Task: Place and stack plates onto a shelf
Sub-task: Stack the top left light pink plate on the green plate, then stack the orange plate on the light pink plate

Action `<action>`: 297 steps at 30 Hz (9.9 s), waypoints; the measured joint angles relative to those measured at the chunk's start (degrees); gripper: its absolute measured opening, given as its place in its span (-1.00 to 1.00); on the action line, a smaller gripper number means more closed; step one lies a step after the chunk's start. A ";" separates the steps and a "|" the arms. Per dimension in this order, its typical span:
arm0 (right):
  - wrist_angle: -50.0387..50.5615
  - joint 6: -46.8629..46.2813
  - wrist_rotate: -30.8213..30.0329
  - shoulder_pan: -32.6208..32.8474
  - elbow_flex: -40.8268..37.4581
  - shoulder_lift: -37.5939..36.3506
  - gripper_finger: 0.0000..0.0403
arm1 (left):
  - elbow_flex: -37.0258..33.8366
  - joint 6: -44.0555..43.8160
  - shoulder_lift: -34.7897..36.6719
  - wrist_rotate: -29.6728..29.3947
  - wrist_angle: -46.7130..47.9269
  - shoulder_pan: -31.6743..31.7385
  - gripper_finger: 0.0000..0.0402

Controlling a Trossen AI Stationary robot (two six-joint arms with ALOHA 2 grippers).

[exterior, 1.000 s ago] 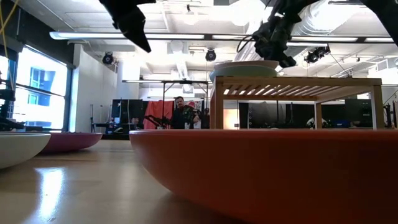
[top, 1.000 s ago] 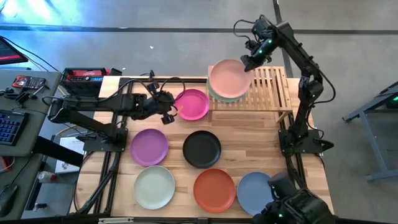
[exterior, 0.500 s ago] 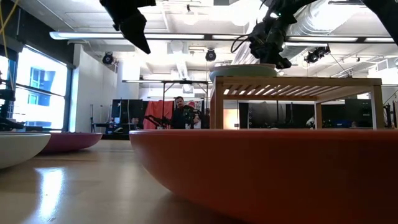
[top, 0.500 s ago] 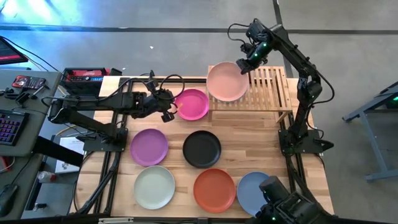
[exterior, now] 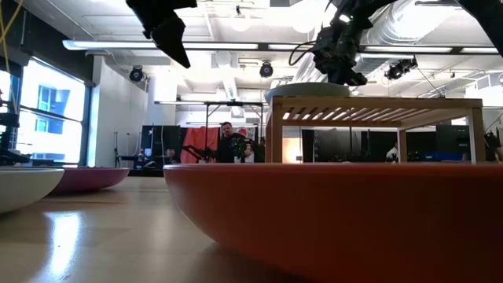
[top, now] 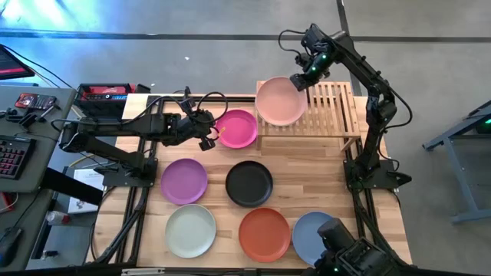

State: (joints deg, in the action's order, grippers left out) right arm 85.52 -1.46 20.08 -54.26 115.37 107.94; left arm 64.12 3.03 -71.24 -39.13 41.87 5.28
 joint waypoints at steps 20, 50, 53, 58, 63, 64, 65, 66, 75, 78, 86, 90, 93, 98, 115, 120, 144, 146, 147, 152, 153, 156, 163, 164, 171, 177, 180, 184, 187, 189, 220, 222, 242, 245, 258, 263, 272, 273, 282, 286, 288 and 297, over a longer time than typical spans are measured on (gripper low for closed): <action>0.88 -0.02 -0.02 0.00 0.00 0.00 -1.00 | 0.00 0.02 0.00 -0.07 0.00 0.00 -0.51; 4.60 -3.11 0.46 -0.91 2.84 0.02 -0.43 | 0.00 -1.37 0.00 -0.03 0.12 0.00 -0.51; 4.49 -4.74 0.54 -0.94 5.50 -0.06 -0.43 | 0.00 -1.52 0.00 0.82 0.18 0.00 -0.51; 4.49 -5.25 2.08 0.17 10.78 -0.15 -0.43 | 0.00 -5.30 0.00 4.53 0.22 0.00 -0.51; 4.47 -6.20 3.73 3.73 14.45 -0.22 -0.43 | 0.00 -8.65 0.00 5.62 0.63 0.00 -0.51; 4.48 -6.22 3.74 4.82 14.88 -0.22 -0.43 | 0.00 -8.89 0.00 5.69 1.00 0.00 -0.51; 4.47 -6.32 3.73 6.03 15.28 -0.22 -0.43 | 0.00 -9.00 0.00 5.87 1.63 0.00 -0.51; 4.47 -6.69 3.73 7.36 15.63 -0.22 -0.43 | 0.00 -9.05 0.00 5.96 2.40 0.00 -0.51; 4.49 -10.87 2.32 22.72 16.15 -0.22 -0.43 | 0.00 -15.10 0.00 6.05 12.64 0.00 -0.51; 4.49 -13.51 -0.08 28.35 16.15 -0.22 -0.43 | 0.00 -16.46 0.00 6.64 15.30 0.00 -0.51; 4.49 -25.32 -7.64 43.18 16.15 -0.22 -0.43 | 0.00 -16.52 0.00 11.06 18.34 0.00 -0.51; 4.49 -32.24 -11.75 50.41 16.15 -0.22 -0.43 | 0.00 -16.48 0.00 13.86 18.38 0.00 -0.51; 4.49 -36.80 -14.69 55.72 16.15 -0.22 -0.43 | 0.00 -16.45 0.00 14.99 18.34 0.00 -0.51; 4.46 -48.33 -20.09 64.04 16.13 -0.22 -0.43 | 0.00 -16.46 0.00 15.08 18.31 0.00 -0.51; -5.99 -71.96 -23.68 79.99 -9.72 -0.26 -0.43 | 0.00 -16.46 0.00 16.67 18.25 -0.01 -0.51; -14.47 -73.67 -22.58 81.38 -18.09 -0.24 -0.43 | 0.00 -16.48 0.00 16.68 18.25 0.00 -0.51; -39.63 -77.29 -17.90 82.07 -40.59 -0.22 -0.43 | 0.00 -16.46 0.01 16.72 18.26 0.00 -0.51; -41.21 -77.61 -17.88 82.07 -41.45 -0.22 -0.43 | 0.00 -16.46 0.00 16.72 18.25 0.00 -0.51; -41.66 -77.63 -17.88 82.07 -41.93 -0.22 -0.43 | 0.00 -16.47 0.00 16.72 18.25 -0.01 -0.51; -42.22 -78.20 -17.38 82.05 -43.56 -0.22 -0.43 | 0.00 -16.48 0.00 16.72 18.24 0.00 -0.51; -42.55 -78.19 -17.27 82.06 -43.70 -0.22 -0.43 | 0.00 -16.49 0.01 16.72 18.25 0.00 -0.51; -43.35 -78.14 -17.03 82.07 -44.09 -0.21 -0.45 | 0.00 -16.50 0.01 16.72 18.23 -0.01 -0.51; -44.01 -78.52 -16.53 82.07 -44.07 0.17 -0.77 | 0.00 -16.50 0.02 16.72 18.18 0.00 -0.51; -44.02 -78.55 -16.33 82.05 -44.09 0.17 -0.84 | 0.00 -16.48 0.02 16.72 18.16 -0.01 -0.51; -44.25 -80.05 -14.32 82.02 -44.06 0.17 -0.98 | 0.00 -16.50 0.02 16.72 18.16 -0.01 -0.51; -44.20 -81.02 -12.96 82.03 -43.78 0.17 -1.00 | 0.00 -16.48 0.02 16.72 18.16 -0.02 -0.51; -44.00 -80.80 -13.30 82.03 -42.77 0.17 -1.00 | 0.00 -16.49 0.02 16.72 18.16 0.00 -0.51; -42.35 -80.60 -14.02 82.01 -40.82 0.15 -1.00 | 0.00 -16.48 0.02 16.72 18.16 0.00 -0.51; -39.77 -80.60 -14.01 82.03 -39.30 0.11 -1.00 | 0.00 -16.46 0.02 16.72 18.16 0.00 -0.51; -38.37 -80.60 -14.03 82.03 -38.40 0.09 -1.00 | 0.00 -16.46 0.02 16.72 18.16 0.00 -0.51; -43.67 -79.65 -18.87 82.01 -41.33 0.07 -0.44 | 0.00 -16.44 0.02 16.72 18.18 0.00 -0.51; -44.01 -79.58 -18.78 82.01 -41.33 0.07 -0.44 | 0.00 -16.44 0.02 16.71 18.16 -0.01 -0.51; -45.09 -79.29 -16.28 80.86 -41.40 2.98 -0.62 | -0.02 -16.35 0.02 16.70 18.18 -0.02 -0.51; -45.20 -79.30 -15.17 80.47 -41.40 3.02 -0.88 | -0.02 -16.35 0.02 16.70 18.20 -0.01 -0.51; -39.59 -77.05 -12.40 80.02 -35.35 3.02 -1.00 | -0.02 -16.35 0.02 16.70 18.23 0.00 -0.51; -30.82 -75.67 -12.46 80.02 -29.69 3.01 -1.00 | -0.02 -16.37 0.02 16.71 18.23 0.00 -0.51; -16.30 -73.05 -15.62 79.96 -19.91 2.99 -1.00 | -0.02 -16.39 0.02 16.70 18.23 0.00 -0.51; -15.03 -72.85 -15.69 79.75 -18.85 2.99 -1.00 | -0.02 -16.39 0.02 16.70 18.23 -0.02 -0.51; -2.42 -65.48 -18.60 75.79 -8.86 2.99 -1.00 | -0.02 -16.39 0.02 16.71 18.23 -0.02 -0.51; 3.43 -60.19 -20.46 72.68 -3.69 2.99 -1.00 | -0.02 -16.39 0.02 16.70 18.23 0.00 -0.51; 4.81 -56.97 -21.51 70.86 -1.38 2.83 -1.00 | -0.02 -16.39 0.02 16.72 18.23 -0.01 -0.51; 4.51 -43.89 -25.40 59.91 0.87 -5.25 -1.00 | -0.02 -16.39 0.01 16.70 18.18 0.00 -0.51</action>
State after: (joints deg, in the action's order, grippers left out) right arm 90.03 -45.35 -5.33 5.65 116.25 102.69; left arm 64.10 -13.37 -71.23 -22.44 60.05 5.28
